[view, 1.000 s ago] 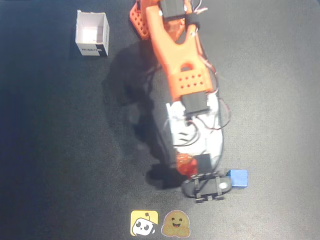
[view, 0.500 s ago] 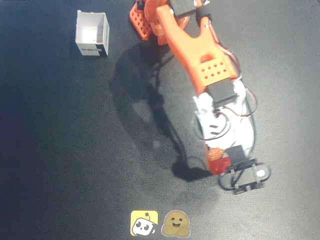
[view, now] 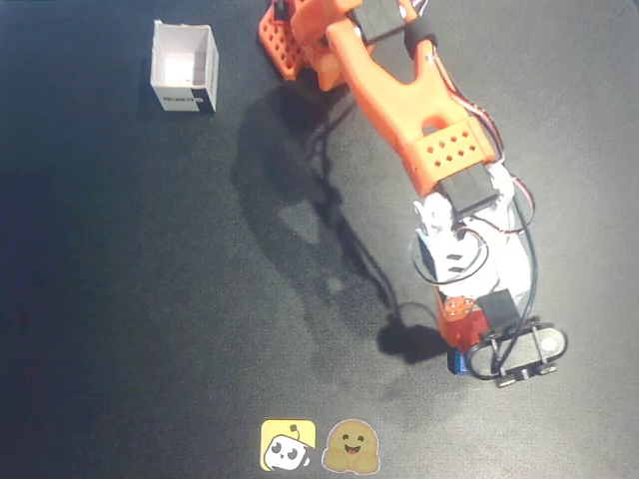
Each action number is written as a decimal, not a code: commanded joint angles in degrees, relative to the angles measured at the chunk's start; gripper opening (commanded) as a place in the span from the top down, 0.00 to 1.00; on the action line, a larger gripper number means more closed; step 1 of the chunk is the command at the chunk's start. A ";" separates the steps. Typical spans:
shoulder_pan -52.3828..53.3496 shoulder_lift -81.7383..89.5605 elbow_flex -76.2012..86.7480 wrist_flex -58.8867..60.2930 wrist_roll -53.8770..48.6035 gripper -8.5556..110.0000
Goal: Put the red cube on top of the blue cube.
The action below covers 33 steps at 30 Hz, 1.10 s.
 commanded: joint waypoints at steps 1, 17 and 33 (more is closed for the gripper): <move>-0.70 -0.09 -3.43 -1.49 -0.18 0.87; -0.97 -0.18 -3.25 0.53 -3.60 0.87; 0.00 -2.72 -6.86 1.58 9.49 0.87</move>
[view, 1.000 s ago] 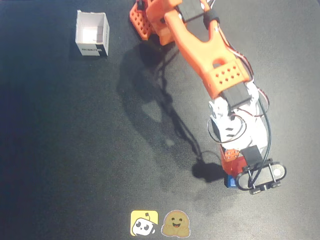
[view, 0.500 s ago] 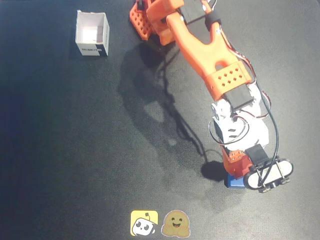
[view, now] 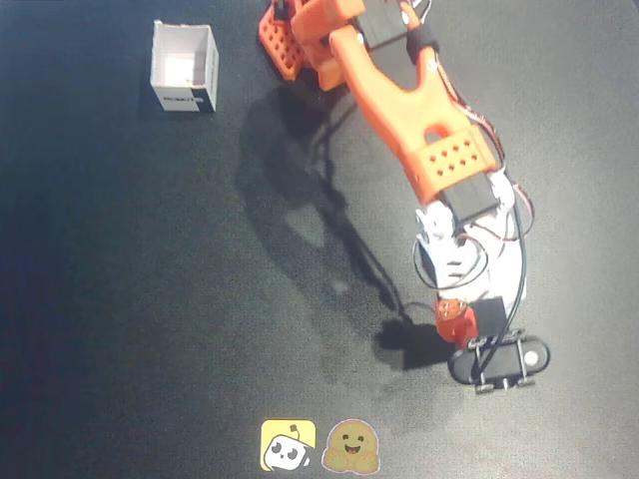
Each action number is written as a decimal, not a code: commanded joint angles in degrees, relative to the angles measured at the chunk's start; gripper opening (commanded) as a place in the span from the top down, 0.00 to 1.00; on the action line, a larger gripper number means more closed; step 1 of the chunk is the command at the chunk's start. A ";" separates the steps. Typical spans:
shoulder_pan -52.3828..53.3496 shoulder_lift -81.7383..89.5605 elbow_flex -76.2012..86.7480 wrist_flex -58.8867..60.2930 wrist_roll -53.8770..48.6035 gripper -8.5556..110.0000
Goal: Put the red cube on top of the blue cube.
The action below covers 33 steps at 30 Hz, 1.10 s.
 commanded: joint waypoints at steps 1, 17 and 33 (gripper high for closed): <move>-0.35 0.70 -4.92 0.18 1.93 0.87; -0.97 -1.05 -6.06 -0.09 1.49 0.87; -0.62 -2.37 -7.12 -0.44 1.85 0.87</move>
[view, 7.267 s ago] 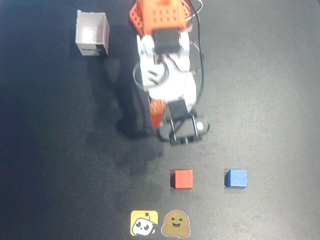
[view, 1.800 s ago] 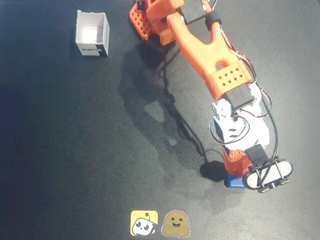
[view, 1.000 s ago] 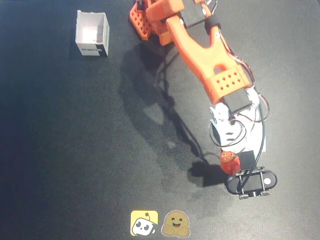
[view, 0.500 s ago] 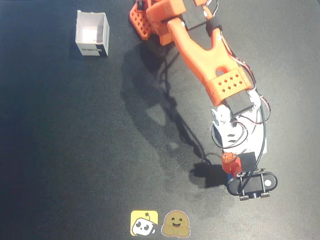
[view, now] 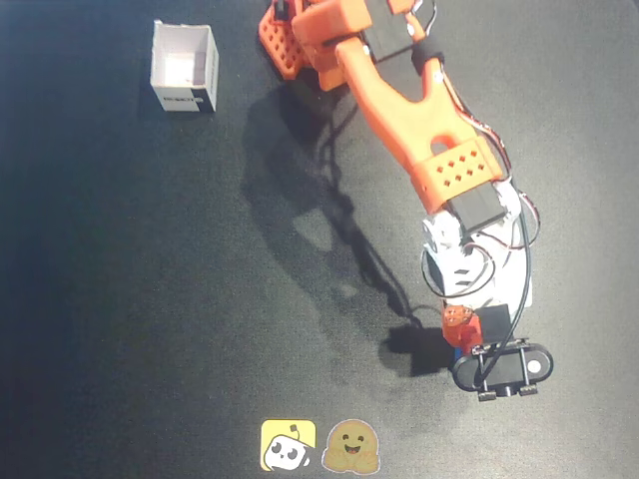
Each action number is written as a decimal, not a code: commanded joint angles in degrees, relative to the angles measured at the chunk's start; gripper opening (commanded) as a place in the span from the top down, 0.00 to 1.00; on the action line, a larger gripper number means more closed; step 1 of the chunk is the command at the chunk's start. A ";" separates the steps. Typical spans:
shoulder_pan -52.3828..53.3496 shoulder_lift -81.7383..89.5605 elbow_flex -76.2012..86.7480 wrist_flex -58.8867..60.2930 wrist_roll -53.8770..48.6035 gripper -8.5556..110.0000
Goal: Put the red cube on top of the blue cube.
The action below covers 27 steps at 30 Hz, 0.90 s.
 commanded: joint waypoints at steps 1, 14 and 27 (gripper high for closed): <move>-0.09 0.62 -5.10 -0.44 0.18 0.87; 0.00 -1.14 -7.47 -0.53 0.44 0.87; 0.97 -2.11 -7.65 -0.53 0.09 0.87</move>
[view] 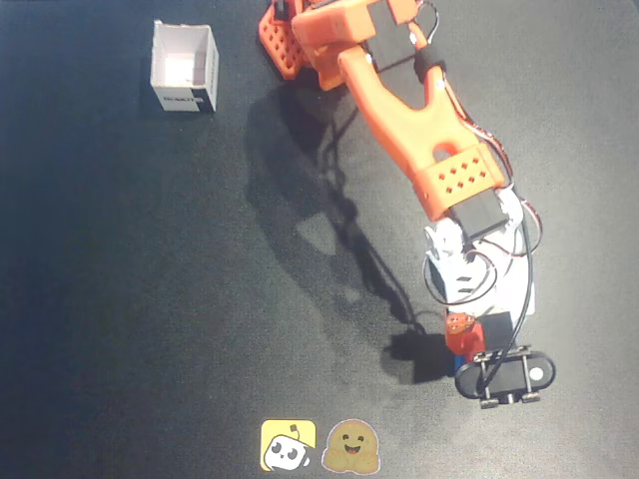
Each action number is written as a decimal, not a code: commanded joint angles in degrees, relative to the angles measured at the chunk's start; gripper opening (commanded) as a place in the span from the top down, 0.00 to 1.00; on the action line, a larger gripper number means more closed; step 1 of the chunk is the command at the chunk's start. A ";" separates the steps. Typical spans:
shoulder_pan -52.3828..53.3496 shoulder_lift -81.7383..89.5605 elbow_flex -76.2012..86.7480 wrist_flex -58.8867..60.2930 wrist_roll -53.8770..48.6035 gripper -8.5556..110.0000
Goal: Put the red cube on top of the blue cube.
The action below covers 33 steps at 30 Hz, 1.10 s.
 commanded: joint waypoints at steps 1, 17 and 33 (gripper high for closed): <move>0.62 1.05 -3.52 -0.44 0.09 0.87; 0.79 0.79 -3.52 -1.23 1.05 0.82; 0.26 0.79 -3.52 -2.20 2.72 0.79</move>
